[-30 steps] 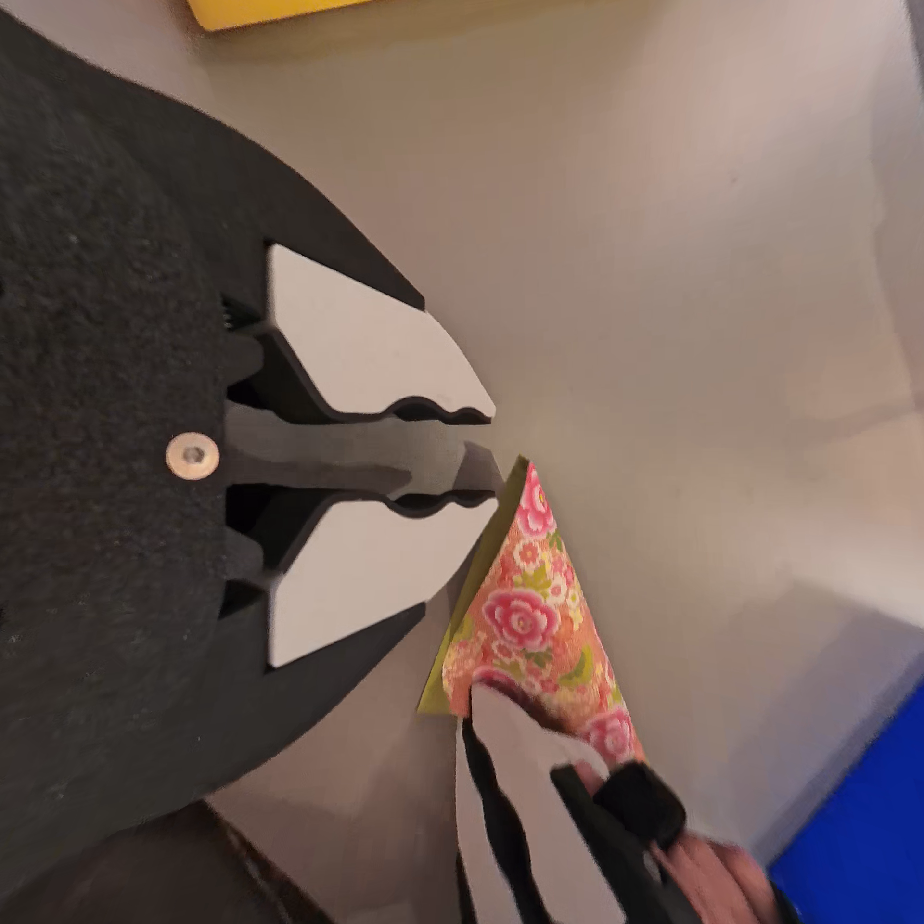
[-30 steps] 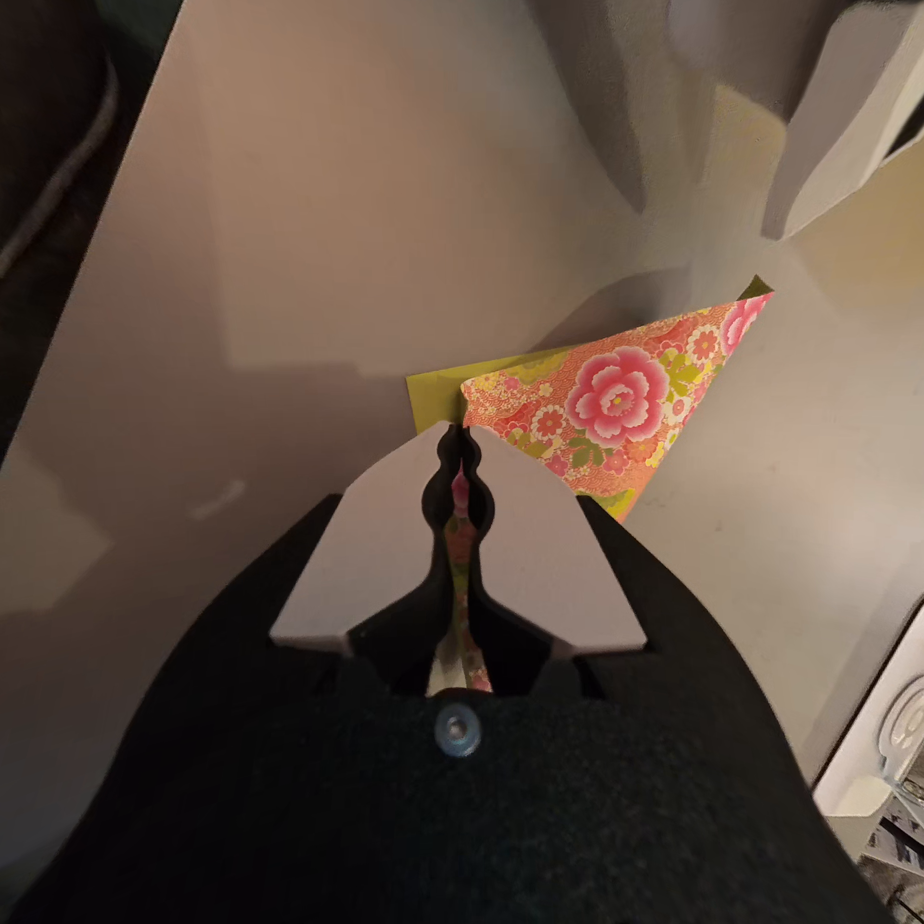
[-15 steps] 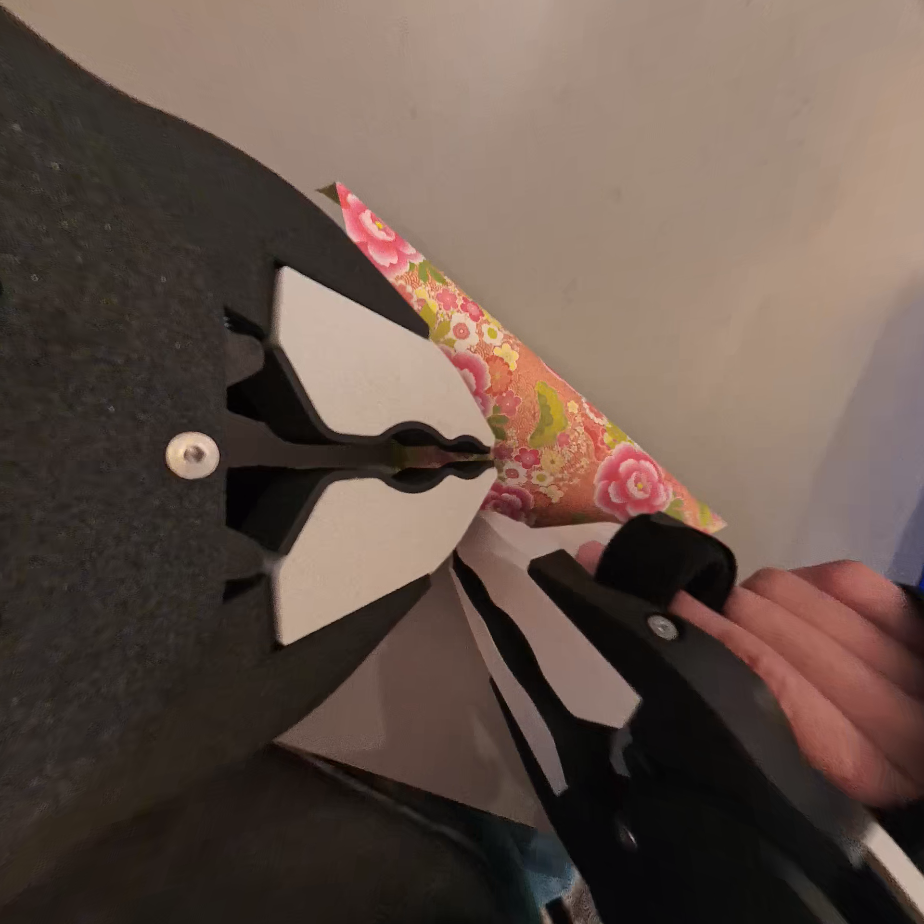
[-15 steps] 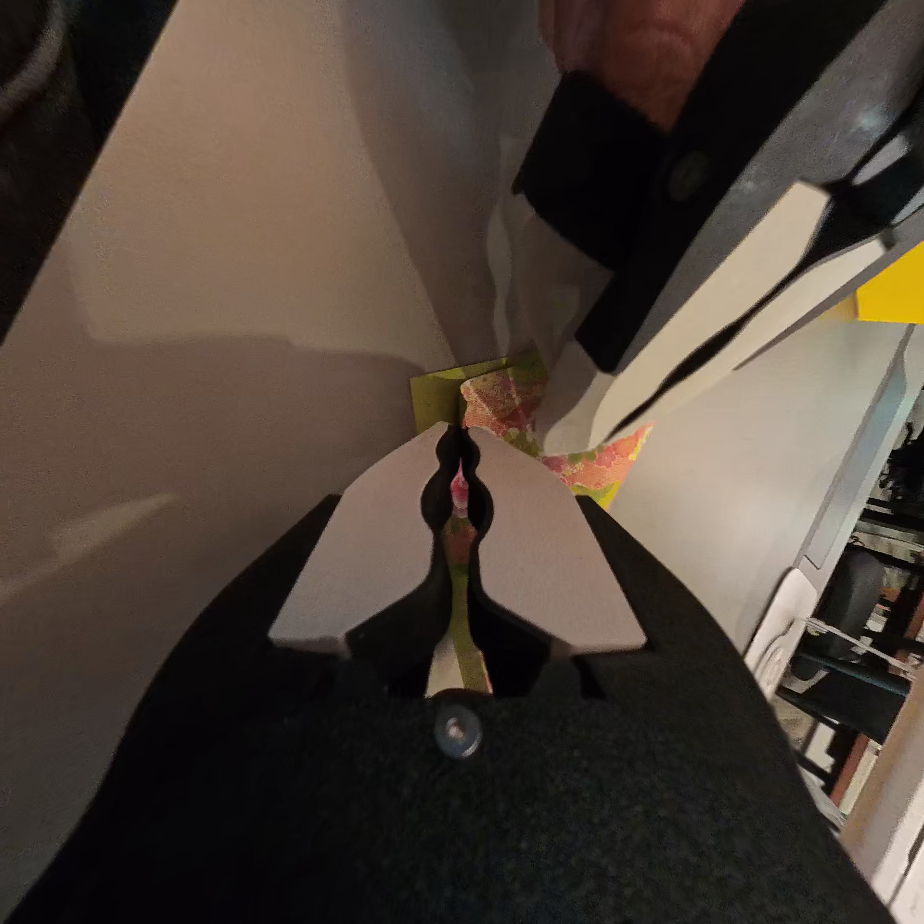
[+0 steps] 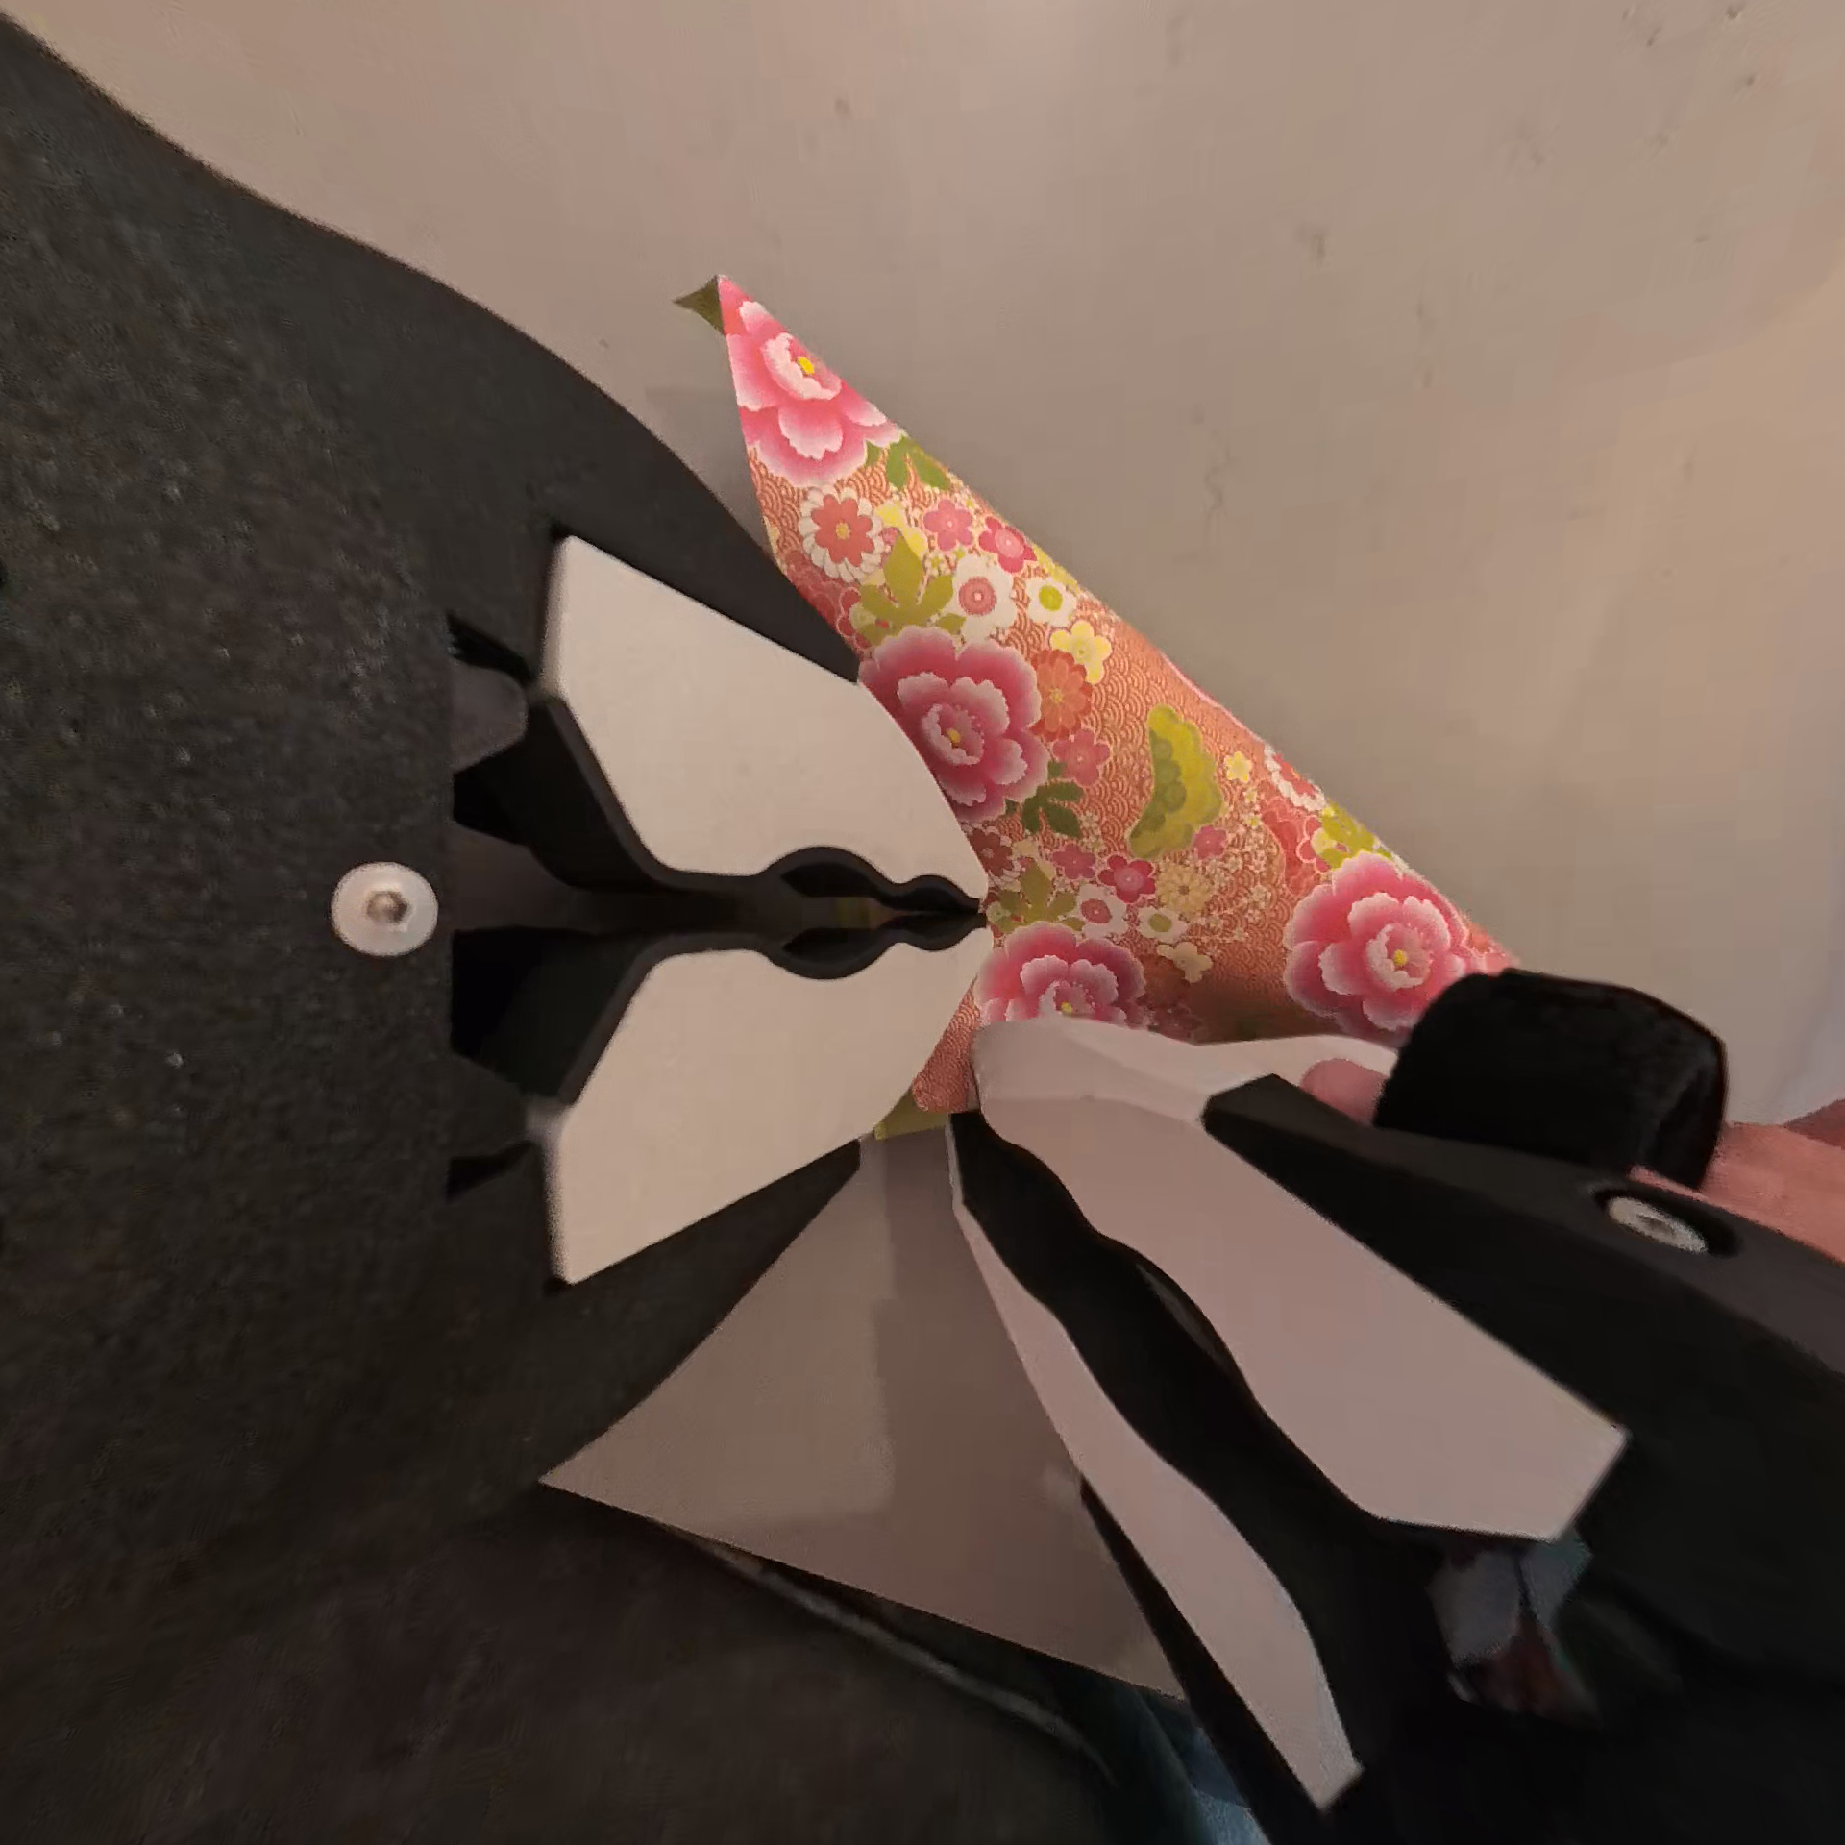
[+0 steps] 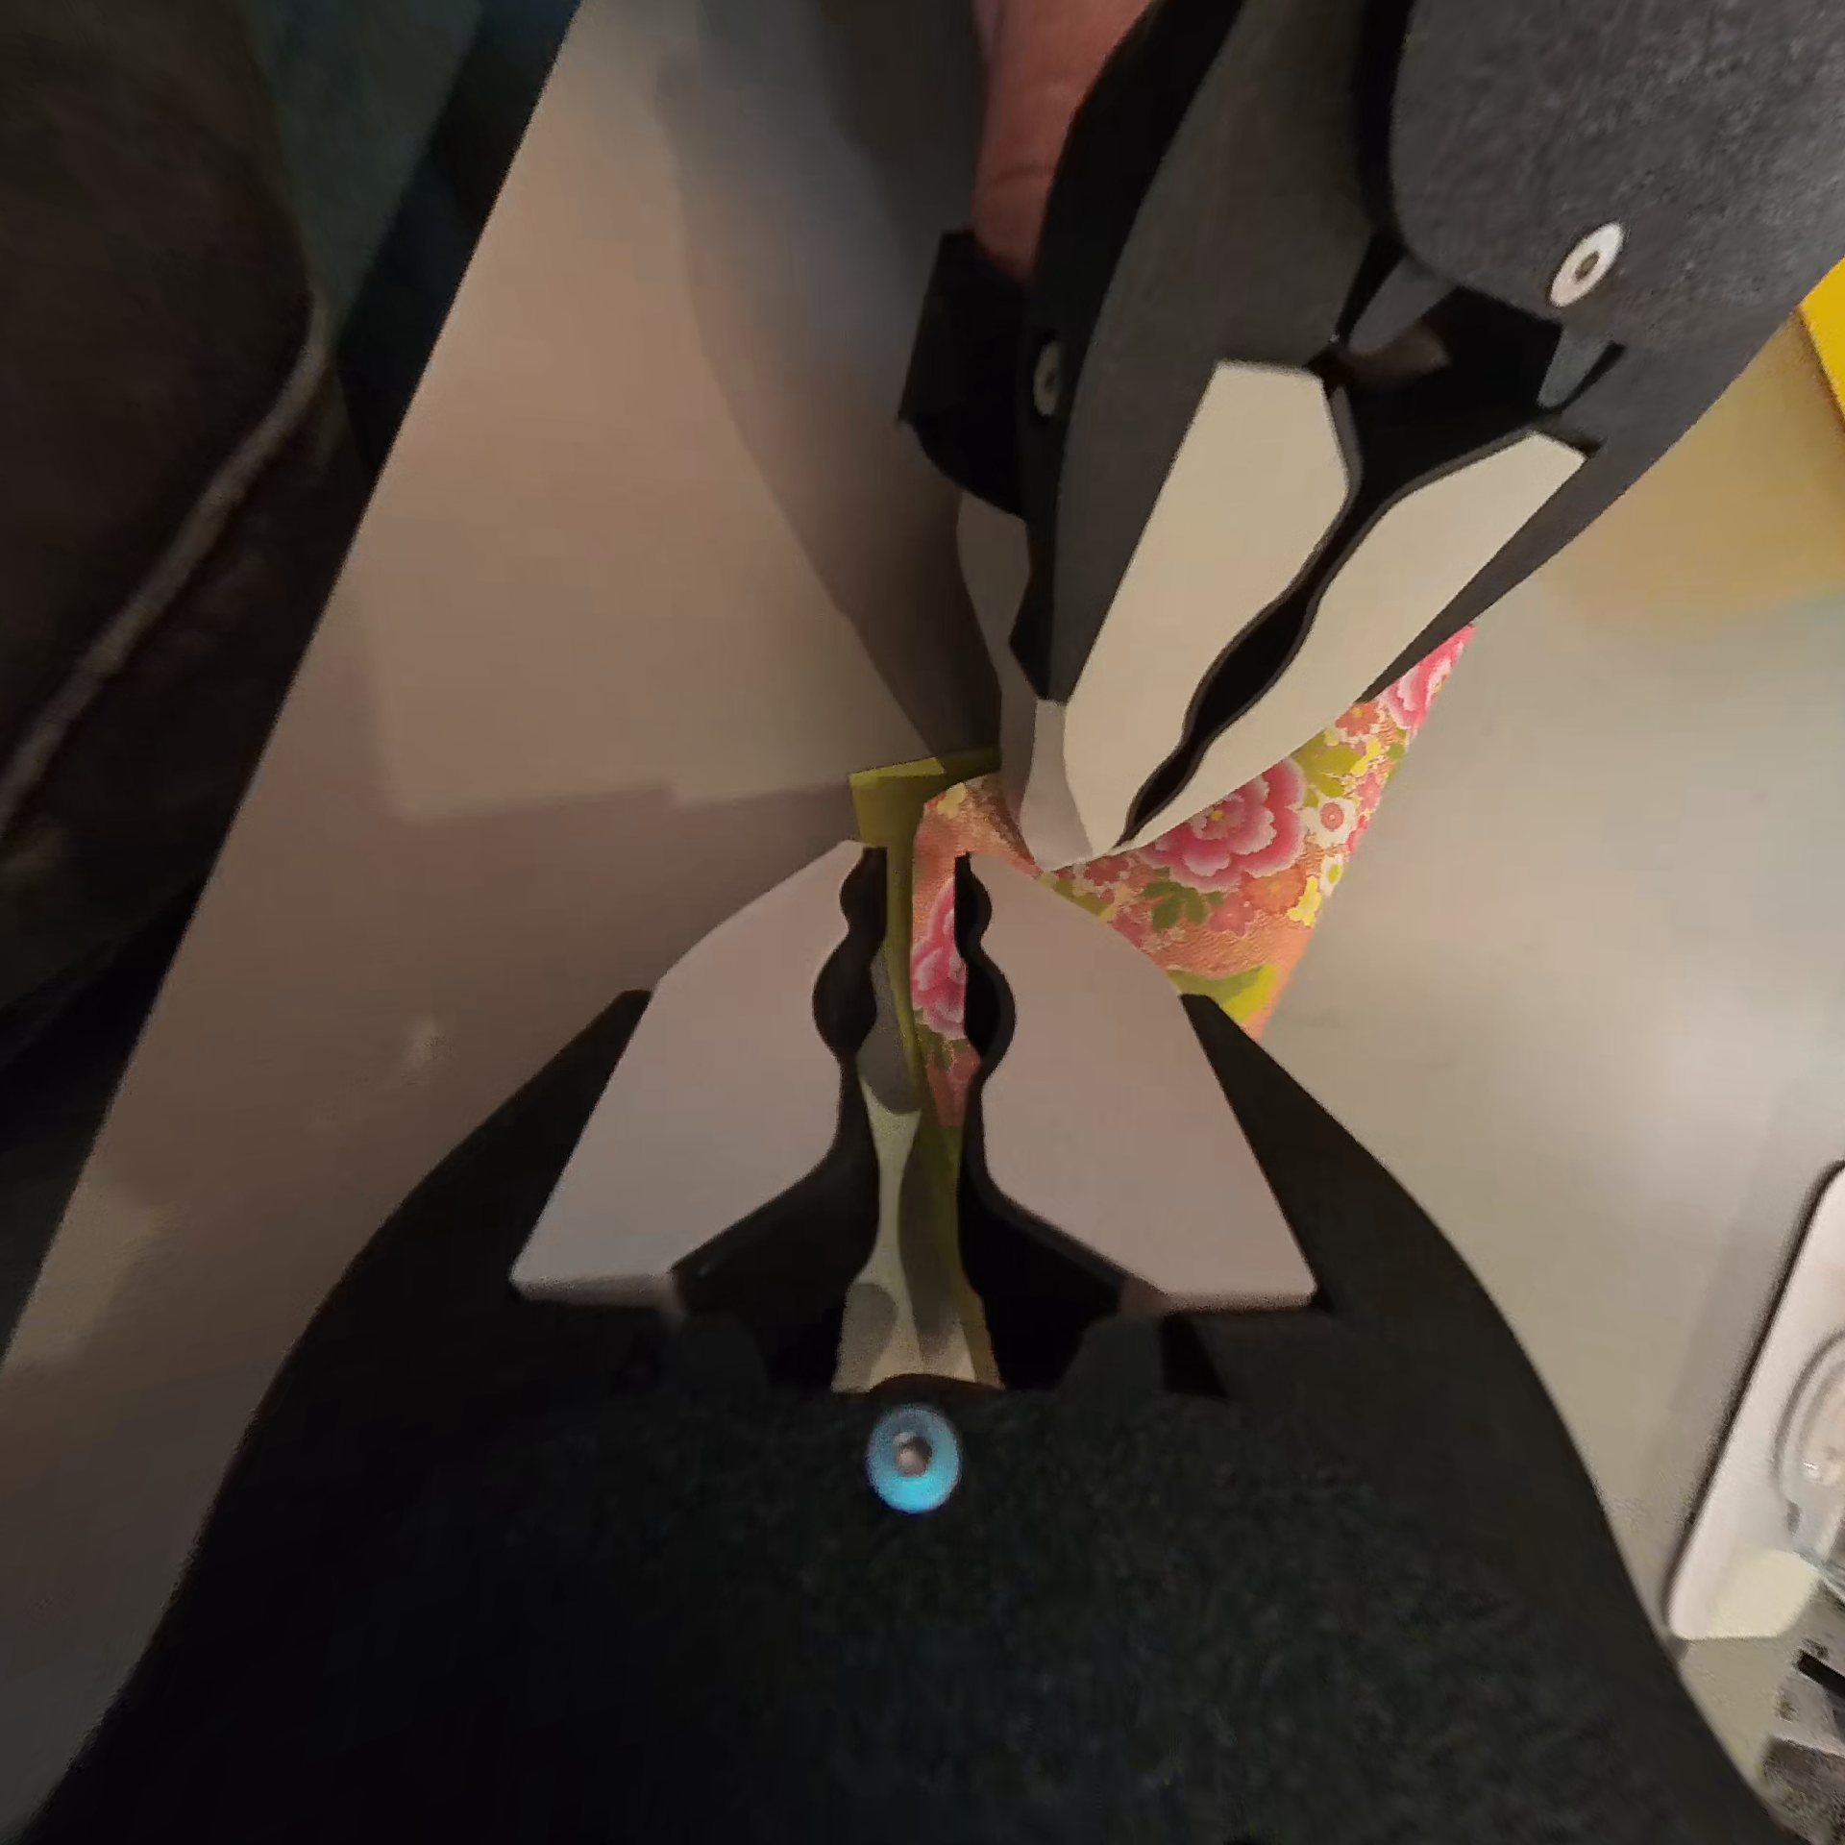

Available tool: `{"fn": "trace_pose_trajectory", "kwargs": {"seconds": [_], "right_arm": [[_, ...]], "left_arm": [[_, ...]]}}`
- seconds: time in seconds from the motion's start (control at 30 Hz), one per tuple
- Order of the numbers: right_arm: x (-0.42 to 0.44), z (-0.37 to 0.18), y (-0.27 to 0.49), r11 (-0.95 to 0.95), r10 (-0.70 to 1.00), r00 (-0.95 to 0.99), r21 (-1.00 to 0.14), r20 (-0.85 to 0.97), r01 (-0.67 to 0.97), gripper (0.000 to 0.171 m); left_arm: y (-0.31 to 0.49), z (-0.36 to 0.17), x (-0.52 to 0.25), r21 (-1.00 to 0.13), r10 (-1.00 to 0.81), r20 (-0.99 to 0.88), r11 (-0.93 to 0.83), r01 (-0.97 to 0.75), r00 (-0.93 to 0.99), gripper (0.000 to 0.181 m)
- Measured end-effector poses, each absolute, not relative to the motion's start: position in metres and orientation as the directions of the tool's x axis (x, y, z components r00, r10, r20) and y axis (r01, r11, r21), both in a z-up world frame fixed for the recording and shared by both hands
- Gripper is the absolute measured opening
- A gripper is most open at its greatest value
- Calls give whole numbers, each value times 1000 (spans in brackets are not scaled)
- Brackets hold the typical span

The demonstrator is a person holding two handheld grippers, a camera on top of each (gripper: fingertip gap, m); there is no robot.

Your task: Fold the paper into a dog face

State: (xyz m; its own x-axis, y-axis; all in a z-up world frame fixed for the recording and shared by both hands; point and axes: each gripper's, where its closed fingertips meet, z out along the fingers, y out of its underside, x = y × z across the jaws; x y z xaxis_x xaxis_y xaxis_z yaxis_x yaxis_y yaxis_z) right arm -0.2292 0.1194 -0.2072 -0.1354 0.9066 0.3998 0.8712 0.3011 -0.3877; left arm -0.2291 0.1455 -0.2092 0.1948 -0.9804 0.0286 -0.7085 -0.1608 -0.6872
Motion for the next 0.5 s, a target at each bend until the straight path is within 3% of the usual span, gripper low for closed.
{"fn": "trace_pose_trajectory", "kwargs": {"seconds": [0.2, 0.37, 0.5], "right_arm": [[-228, -205, 110, 217, 948, -66, -476, 312, 852, 16], [-233, -198, 103, 80, 984, 28, -587, 173, 805, 9], [-235, -207, 111, 25, 978, 97, -570, 182, 822, 6]], "left_arm": [[145, -209, -230, -684, -982, 10, -146, -715, 191, 0], [144, -209, -230, -684, -982, 11, -147, -715, 191, 0], [144, -209, -230, -686, -981, 14, -150, -713, 193, 0]]}}
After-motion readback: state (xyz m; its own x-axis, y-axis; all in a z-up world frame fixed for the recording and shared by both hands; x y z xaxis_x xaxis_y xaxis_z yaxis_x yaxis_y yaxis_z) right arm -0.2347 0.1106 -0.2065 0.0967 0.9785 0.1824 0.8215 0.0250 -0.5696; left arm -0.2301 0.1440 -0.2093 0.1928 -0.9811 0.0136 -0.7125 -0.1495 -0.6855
